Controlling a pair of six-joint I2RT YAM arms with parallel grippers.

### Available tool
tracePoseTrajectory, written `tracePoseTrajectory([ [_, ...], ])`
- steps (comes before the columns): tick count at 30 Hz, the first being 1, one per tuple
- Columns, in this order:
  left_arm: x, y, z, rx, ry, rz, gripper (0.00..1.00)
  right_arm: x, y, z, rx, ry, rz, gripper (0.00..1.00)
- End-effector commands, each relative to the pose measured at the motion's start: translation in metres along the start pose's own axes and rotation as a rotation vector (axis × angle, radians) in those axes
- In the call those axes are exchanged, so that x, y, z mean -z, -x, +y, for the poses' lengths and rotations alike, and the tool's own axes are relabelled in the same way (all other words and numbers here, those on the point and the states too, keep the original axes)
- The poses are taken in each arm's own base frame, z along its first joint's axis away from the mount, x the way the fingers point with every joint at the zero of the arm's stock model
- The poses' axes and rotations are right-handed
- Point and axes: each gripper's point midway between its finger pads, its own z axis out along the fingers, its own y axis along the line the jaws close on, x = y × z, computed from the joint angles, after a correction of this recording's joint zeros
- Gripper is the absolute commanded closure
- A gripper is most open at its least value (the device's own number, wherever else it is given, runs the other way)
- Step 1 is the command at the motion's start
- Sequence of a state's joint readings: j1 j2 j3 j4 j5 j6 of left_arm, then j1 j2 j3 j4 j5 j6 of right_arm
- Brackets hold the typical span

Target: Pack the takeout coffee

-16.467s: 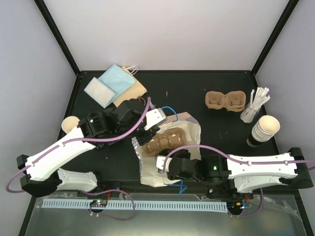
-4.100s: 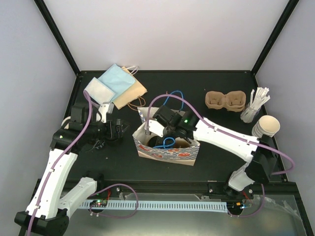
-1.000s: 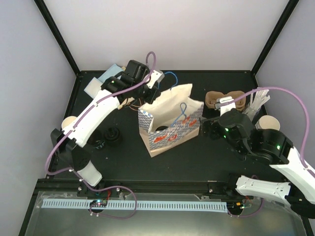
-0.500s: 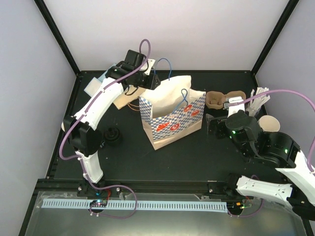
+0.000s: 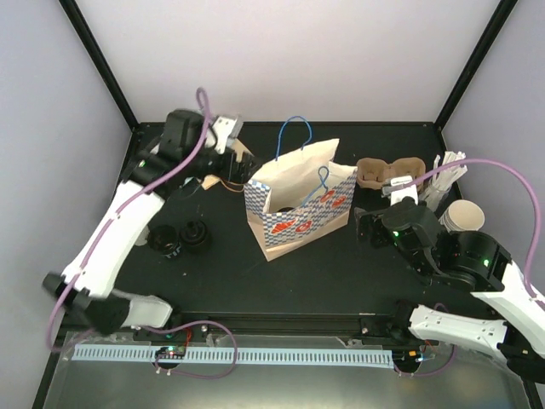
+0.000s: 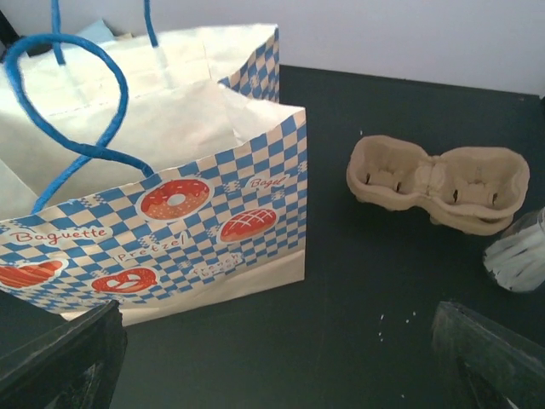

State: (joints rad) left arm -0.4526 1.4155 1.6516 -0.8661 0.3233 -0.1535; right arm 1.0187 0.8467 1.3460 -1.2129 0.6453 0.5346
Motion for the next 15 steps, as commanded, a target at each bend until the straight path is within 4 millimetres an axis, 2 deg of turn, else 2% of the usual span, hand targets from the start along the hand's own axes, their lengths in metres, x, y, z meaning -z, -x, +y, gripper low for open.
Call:
tracePoseTrajectory([
  [1,0.047,-0.025,0.001,0.019,0.059,-0.069,0.01,-0.002,-0.013,-0.005,-0.081,-0.008,0.028,0.0],
  [3,0.068,-0.041,0.004,0.038,0.096,-0.1,0.01,0.001,-0.014,-0.01,-0.145,-0.023,0.029,0.0],
  [5,0.095,-0.058,0.007,0.069,0.142,-0.121,0.01,0.004,-0.014,-0.004,-0.176,0.027,0.032,0.0],
  [7,0.111,-0.078,0.014,0.118,0.198,-0.111,0.01,0.009,-0.013,0.009,-0.163,0.123,0.033,0.0],
  [10,0.124,-0.108,0.016,0.176,0.219,-0.064,0.01,0.017,-0.015,0.014,-0.141,0.219,-0.017,0.0],
  [12,0.126,-0.126,0.016,0.209,0.213,-0.033,0.01,0.02,-0.019,0.002,-0.182,0.206,-0.06,0.0],
  [15,0.129,-0.144,0.014,0.221,0.198,-0.029,0.01,0.02,-0.024,-0.025,-0.233,0.075,-0.059,0.0],
])
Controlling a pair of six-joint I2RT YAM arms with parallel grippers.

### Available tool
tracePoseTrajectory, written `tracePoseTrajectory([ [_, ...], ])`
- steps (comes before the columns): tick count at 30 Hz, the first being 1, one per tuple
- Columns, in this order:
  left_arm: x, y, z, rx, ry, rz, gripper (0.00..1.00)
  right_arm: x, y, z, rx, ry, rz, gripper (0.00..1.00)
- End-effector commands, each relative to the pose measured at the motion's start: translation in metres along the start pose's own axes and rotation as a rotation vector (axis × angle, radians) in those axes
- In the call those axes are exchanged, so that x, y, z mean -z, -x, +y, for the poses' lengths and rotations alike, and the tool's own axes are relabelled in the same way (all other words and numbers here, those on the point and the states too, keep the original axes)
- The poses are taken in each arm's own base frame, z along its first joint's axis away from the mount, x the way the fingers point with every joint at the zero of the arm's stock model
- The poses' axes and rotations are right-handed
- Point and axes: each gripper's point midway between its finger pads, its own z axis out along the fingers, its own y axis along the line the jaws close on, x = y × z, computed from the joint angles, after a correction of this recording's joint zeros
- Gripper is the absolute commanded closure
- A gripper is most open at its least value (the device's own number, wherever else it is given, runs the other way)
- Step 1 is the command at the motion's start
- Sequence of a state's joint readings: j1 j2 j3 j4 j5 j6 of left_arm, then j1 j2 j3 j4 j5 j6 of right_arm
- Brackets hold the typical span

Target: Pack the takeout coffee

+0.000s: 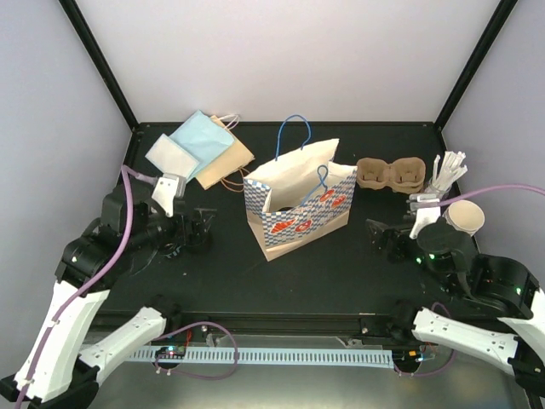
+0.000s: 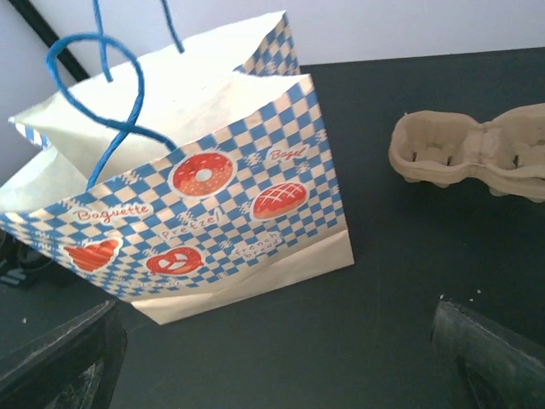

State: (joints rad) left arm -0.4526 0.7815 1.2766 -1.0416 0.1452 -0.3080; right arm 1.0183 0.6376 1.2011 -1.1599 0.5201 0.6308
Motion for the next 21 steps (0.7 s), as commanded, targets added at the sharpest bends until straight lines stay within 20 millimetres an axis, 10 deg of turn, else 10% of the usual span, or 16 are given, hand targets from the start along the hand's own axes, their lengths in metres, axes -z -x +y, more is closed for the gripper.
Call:
tracePoseTrajectory([
  [1,0.0,-0.04,0.016,0.077,0.05,0.092,0.01,0.007,0.008,-0.024,-0.068,-0.115,-0.049,0.0],
  [13,-0.022,-0.068,0.0,0.031,-0.115,0.107,0.01,0.007,0.008,-0.067,-0.063,-0.447,0.038,0.09],
  [21,-0.034,-0.071,0.0,-0.053,-0.147,0.065,0.01,-0.028,-0.007,-0.102,-0.098,-0.588,0.224,0.11],
])
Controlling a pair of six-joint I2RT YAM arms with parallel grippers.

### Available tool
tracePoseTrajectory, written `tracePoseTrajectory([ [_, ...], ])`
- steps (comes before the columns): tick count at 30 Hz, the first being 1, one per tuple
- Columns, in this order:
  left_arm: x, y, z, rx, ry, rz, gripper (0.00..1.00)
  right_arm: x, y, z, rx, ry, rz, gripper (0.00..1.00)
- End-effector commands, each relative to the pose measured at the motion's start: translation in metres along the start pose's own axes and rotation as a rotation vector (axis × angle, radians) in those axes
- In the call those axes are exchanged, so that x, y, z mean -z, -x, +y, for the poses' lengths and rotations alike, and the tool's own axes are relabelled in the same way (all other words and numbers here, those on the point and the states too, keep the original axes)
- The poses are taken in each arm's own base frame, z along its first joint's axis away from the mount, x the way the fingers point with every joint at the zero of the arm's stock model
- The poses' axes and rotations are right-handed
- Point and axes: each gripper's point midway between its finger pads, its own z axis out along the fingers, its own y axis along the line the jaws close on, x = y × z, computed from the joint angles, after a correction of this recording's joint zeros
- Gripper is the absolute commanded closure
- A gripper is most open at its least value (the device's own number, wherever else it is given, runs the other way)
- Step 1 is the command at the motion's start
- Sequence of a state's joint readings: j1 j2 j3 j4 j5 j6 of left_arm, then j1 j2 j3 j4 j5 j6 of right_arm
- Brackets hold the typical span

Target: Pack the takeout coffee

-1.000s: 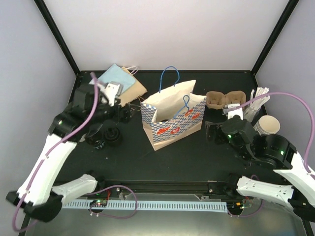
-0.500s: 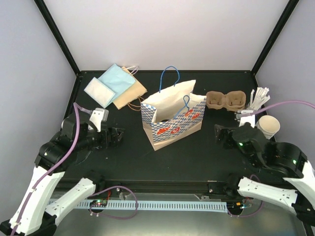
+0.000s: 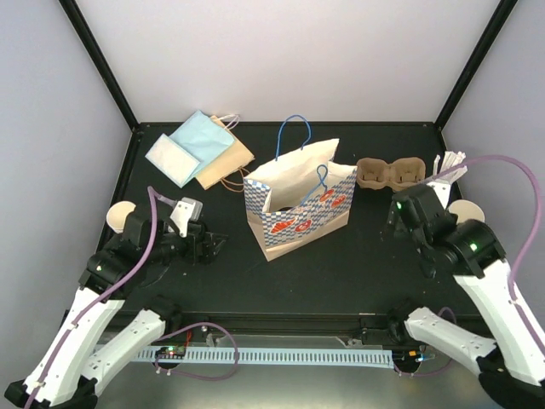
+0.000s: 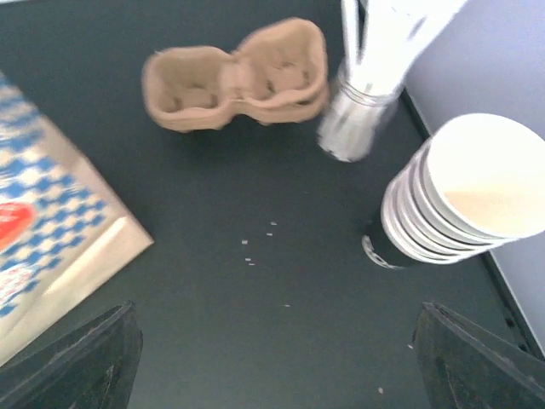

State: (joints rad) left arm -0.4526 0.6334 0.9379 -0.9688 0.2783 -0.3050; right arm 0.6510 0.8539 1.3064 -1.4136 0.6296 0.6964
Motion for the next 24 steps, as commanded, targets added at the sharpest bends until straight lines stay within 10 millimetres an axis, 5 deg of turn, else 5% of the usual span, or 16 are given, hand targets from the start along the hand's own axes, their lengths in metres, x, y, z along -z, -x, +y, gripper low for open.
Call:
tracePoseTrajectory([
  [1,0.0,0.014,-0.007,-0.096,-0.044,-0.085,0.01,-0.028,0.004,-0.01,-0.03,-0.057,0.083,0.12],
  [7,-0.013,0.011,-0.012,-0.124,-0.102,-0.089,0.01,-0.063,0.019,-0.056,-0.284,-0.172,0.168,0.28],
  [24,-0.029,-0.001,-0.007,-0.1,-0.123,-0.093,0.01,-0.137,0.023,-0.094,-0.366,-0.351,0.253,0.52],
])
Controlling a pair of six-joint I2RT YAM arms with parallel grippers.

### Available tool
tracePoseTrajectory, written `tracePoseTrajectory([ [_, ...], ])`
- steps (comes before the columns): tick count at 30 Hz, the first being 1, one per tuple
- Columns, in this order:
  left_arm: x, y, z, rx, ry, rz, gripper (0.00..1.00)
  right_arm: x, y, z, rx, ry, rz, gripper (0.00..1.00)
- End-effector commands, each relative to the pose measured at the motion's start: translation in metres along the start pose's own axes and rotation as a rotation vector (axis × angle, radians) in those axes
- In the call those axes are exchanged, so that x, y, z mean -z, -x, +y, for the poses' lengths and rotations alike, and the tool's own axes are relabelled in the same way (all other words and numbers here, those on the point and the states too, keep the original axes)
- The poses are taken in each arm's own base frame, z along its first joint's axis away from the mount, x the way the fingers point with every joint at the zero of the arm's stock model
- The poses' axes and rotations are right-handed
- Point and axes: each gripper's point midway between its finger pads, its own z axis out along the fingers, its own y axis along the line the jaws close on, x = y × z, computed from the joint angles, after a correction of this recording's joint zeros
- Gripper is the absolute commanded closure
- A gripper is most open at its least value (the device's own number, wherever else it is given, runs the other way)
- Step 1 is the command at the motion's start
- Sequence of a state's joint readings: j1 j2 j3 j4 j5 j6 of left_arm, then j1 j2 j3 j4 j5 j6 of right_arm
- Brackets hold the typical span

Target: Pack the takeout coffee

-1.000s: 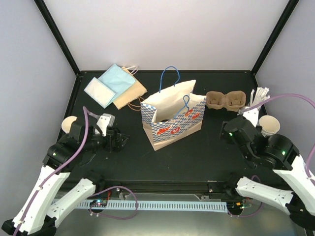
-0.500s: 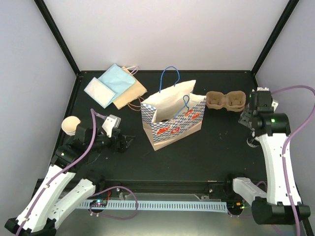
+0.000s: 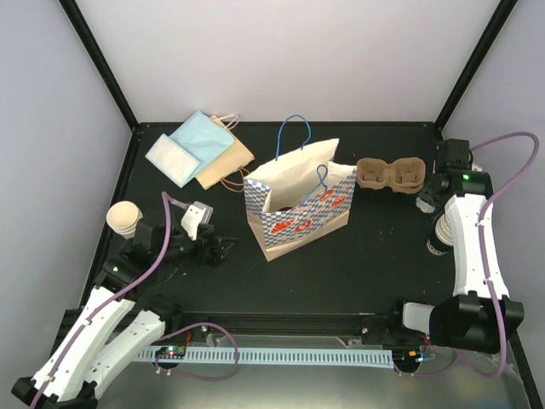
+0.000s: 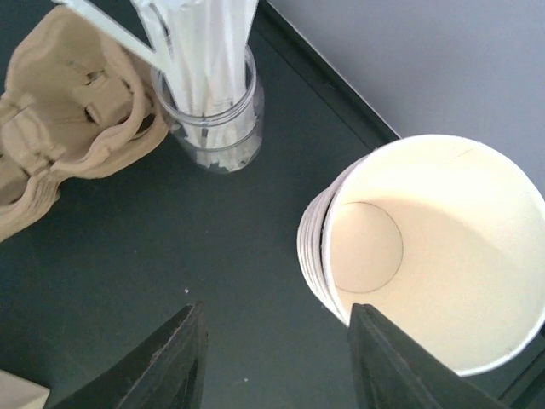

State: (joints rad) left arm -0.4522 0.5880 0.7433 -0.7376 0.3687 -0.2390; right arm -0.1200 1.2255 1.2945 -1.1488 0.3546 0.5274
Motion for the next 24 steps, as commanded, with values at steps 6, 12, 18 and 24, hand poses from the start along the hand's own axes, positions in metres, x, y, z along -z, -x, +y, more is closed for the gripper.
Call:
tracePoseTrajectory([
  [6,0.001,0.009,-0.002,-0.008,-0.011,-0.036,0.01,-0.025,0.013,-0.004,-0.023,-0.057,0.03,0.54],
  [12,0.003,0.009,-0.003,-0.012,-0.012,-0.043,0.01,-0.03,0.012,-0.017,-0.058,-0.097,0.031,0.57],
  [18,0.001,0.008,-0.001,-0.011,-0.007,-0.039,0.01,-0.035,0.015,-0.02,-0.084,-0.097,0.041,0.6],
  [24,-0.001,0.008,0.0,-0.006,-0.004,-0.03,0.01,-0.041,0.014,-0.016,-0.091,-0.079,0.063,0.65],
])
